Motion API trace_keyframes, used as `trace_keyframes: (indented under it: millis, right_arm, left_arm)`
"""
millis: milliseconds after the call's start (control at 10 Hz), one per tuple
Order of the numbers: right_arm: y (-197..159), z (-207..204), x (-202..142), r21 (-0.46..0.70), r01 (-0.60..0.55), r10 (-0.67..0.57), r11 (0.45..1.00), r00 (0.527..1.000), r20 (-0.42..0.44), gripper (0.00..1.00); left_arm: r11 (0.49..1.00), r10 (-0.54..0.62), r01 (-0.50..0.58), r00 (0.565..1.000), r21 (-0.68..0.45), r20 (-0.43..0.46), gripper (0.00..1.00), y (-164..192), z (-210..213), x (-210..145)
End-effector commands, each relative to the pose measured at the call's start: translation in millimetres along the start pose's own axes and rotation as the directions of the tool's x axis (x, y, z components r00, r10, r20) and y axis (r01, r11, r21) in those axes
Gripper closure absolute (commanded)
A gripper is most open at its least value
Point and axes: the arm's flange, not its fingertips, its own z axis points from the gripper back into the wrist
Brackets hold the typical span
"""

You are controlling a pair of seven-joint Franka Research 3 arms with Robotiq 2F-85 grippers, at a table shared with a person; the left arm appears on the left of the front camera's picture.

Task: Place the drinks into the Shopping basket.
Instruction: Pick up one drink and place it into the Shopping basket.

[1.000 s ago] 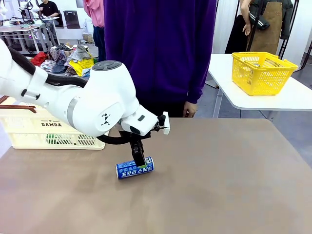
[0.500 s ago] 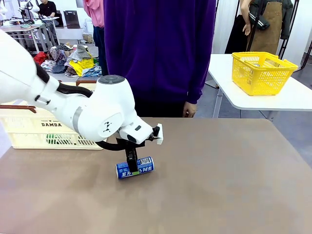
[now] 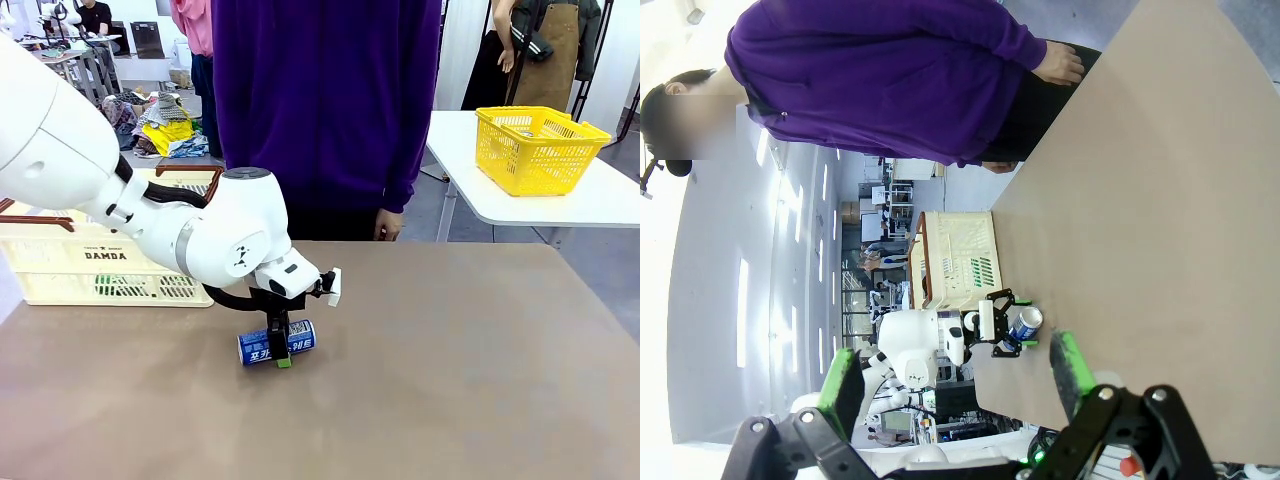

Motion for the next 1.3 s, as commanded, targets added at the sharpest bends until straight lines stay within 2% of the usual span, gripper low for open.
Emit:
trace_keyframes:
  millis: [0, 200, 400, 1200]
  right_arm:
    - [2.3, 0.1, 2.2, 0.023, -0.012, 0.012, 1.0, 1.0, 0.009, 0.0]
    - [2.3, 0.1, 2.2, 0.023, -0.012, 0.012, 1.0, 1.0, 0.009, 0.0]
    - [2.3, 0.1, 2.2, 0.023, -0.012, 0.012, 1.0, 1.0, 0.009, 0.0]
    - [2.3, 0.1, 2.2, 0.023, -0.012, 0.012, 1.0, 1.0, 0.009, 0.0]
  left_arm:
    - [0.999, -0.006, 0.006, 1.0, -0.034, 0.003, 0.0, 2.3, 0.6, -5.0]
    - [0.999, 0.003, -0.003, 1.0, -0.037, 0.016, 0.0, 2.3, 0.8, -5.8]
    - [0.999, 0.014, -0.013, 1.0, -0.037, 0.014, 1.0, 1.6, 3.2, -7.7]
    - [0.999, 0.026, -0.026, 1.0, -0.04, 0.008, 1.0, 1.4, 5.0, -6.3]
